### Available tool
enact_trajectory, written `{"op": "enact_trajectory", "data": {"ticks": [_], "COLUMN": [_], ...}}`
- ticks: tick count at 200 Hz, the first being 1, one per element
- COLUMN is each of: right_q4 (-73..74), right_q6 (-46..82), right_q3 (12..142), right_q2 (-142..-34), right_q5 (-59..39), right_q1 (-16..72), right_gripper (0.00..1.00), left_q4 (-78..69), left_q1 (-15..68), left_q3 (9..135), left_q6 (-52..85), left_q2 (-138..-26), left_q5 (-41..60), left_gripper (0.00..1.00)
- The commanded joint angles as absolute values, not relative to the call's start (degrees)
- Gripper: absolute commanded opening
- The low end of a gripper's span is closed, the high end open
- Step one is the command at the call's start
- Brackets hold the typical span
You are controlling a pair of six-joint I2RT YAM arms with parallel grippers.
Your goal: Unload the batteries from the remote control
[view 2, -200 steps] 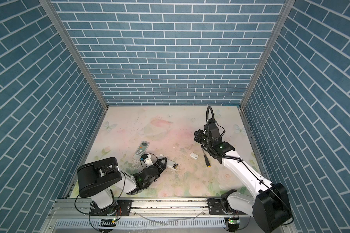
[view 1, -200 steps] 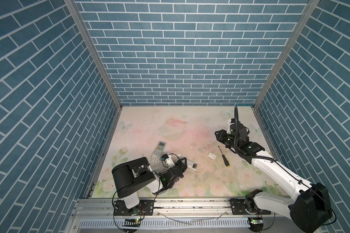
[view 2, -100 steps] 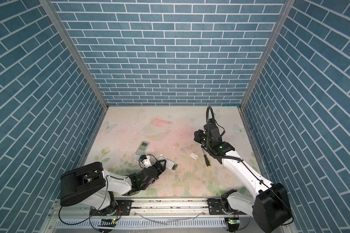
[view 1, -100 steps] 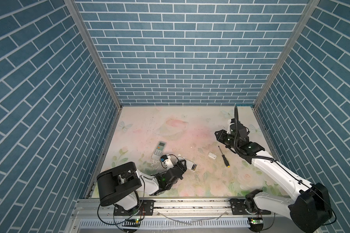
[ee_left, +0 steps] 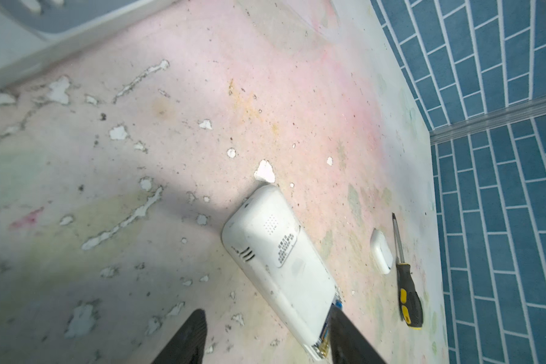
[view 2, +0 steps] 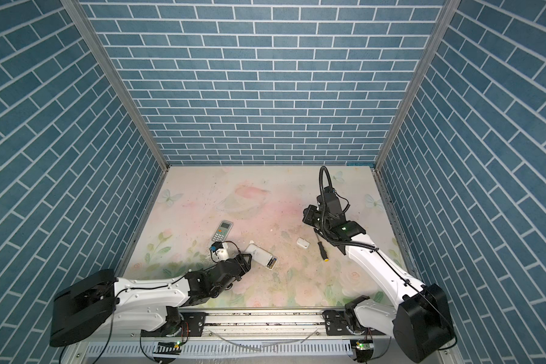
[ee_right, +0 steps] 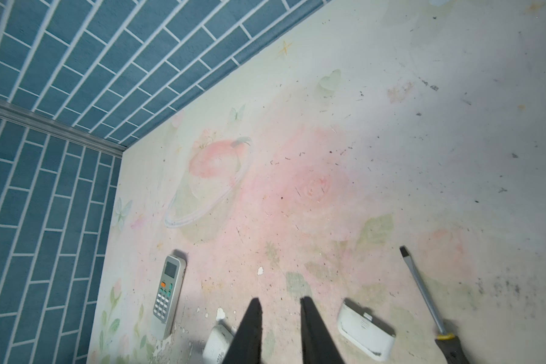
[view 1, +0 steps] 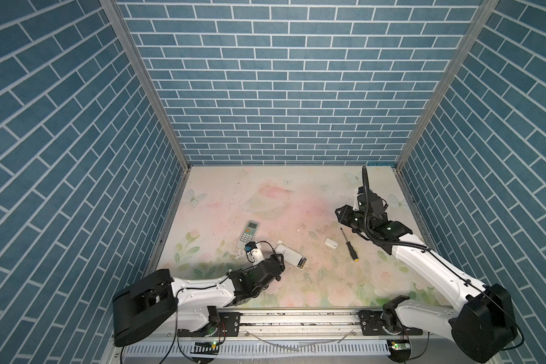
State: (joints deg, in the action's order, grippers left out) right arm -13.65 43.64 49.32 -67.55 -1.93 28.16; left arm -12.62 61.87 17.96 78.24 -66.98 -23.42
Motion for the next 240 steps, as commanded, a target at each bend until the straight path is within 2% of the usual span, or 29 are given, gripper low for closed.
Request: {"op": "enact_trajectory", "data": {"ticks": [1,33,47,78,119,156,240], "right_q4": [-20.9,-32.3,-35.1,-39.6,-42.3,-42.7,-42.6], "right_q6": [39.6,37.2,37.0,37.8,40.8,42.7,41.3], "right_q3": [53.0,55.2,55.2,54.9,53.4,50.9,53.6], "right_q2": [-66.0,-65.0,-64.8,-65.4,-65.5,-64.0,-64.7], "right_q5": [-1.7,2.8,3.7,7.0,8.7,8.9,9.8], "right_q1": [28.4,30.3,31.7,36.6,39.5,40.1,40.1], "right_gripper": [0.21,0.21,0.21,0.18,0.16,0.16,0.17], "left_q4": [-3.3,1.6,1.9,-1.2,-5.2,-6.3,0.4], "left_q1": [57.9,49.1,44.9,38.5,37.7,37.7,37.7], "left_q3": [19.6,23.7,26.7,34.0,43.5,46.9,45.8], "left_q6": [70.8,59.3,54.2,46.0,40.9,39.5,35.8], "left_q2": [-62.5,-58.8,-60.1,-68.9,-84.8,-93.5,-94.9], "left_q5": [-20.5,-11.7,-6.2,6.2,16.1,18.5,15.9], "left_gripper": [0.55,0.50,0.43,0.25,0.12,0.07,0.06]}}
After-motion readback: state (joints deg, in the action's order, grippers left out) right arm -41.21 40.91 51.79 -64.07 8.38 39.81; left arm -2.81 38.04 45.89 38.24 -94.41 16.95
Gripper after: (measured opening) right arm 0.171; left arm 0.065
